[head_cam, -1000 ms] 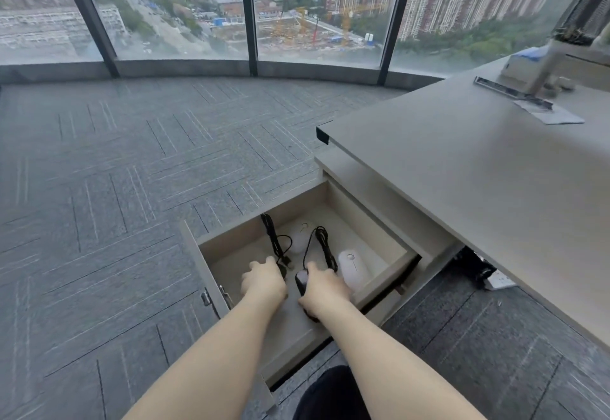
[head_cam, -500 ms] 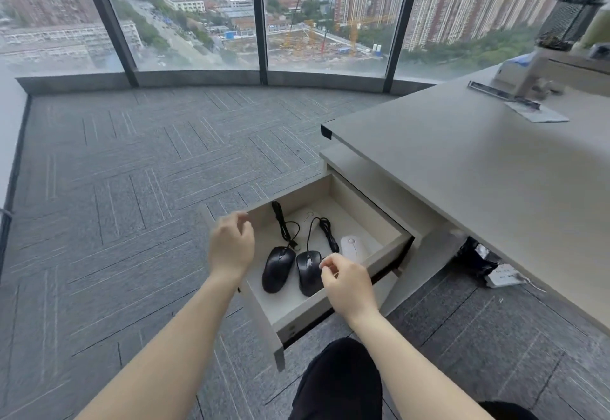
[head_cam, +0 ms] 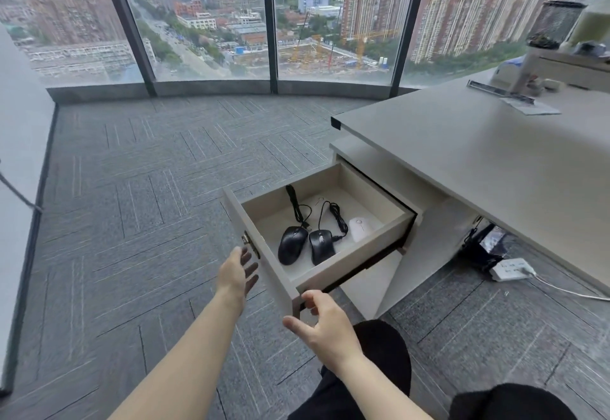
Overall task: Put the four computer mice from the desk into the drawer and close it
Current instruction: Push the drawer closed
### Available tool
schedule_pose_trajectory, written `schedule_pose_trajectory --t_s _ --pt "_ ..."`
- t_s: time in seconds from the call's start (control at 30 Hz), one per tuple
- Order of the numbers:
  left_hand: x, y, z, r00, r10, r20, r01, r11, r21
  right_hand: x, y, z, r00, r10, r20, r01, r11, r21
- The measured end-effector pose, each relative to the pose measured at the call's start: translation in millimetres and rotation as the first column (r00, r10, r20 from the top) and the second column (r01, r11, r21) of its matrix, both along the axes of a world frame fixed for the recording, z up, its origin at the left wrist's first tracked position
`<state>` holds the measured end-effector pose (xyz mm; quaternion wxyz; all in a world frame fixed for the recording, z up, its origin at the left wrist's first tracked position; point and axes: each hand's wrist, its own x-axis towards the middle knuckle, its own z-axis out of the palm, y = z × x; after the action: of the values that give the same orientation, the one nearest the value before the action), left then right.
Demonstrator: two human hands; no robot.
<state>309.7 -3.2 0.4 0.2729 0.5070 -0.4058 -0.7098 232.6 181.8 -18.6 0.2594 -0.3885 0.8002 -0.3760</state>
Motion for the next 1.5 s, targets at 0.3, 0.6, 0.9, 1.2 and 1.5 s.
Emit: schedule_pose_trajectory --t_s 0.3,0.6,0.9,1.2,1.5 --pt "-28.5 7.9 6.4 0.997 -0.023 -0.075 0.028 0.998 0.063 -13.3 -10.2 -0.9 0.992 -0.118 -0.036 0.117 0.993 -0.022" --pt "-100.7 16.8 1.2 0.987 -0.117 -0.114 0.128 0.988 0.092 -74.2 1.8 -5.4 0.945 -0.327 -0.018 0.326 0.944 -0.042" --pt "-184.0 21.9 5.9 0.967 -0.227 -0.120 0.238 0.967 0.091 -145.3 9.8 -7.7 0.831 -0.557 -0.019 0.557 0.831 -0.001" --pt "-262.5 31.0 4.0 0.948 -0.271 -0.169 0.294 0.947 0.129 -211.1 8.2 -14.9 0.736 -0.677 0.006 0.677 0.736 0.015" --pt "-310.5 33.9 -2.4 0.932 -0.277 -0.233 0.322 0.928 0.189 -257.3 6.2 -22.4 0.705 -0.709 0.019 0.709 0.705 0.000"
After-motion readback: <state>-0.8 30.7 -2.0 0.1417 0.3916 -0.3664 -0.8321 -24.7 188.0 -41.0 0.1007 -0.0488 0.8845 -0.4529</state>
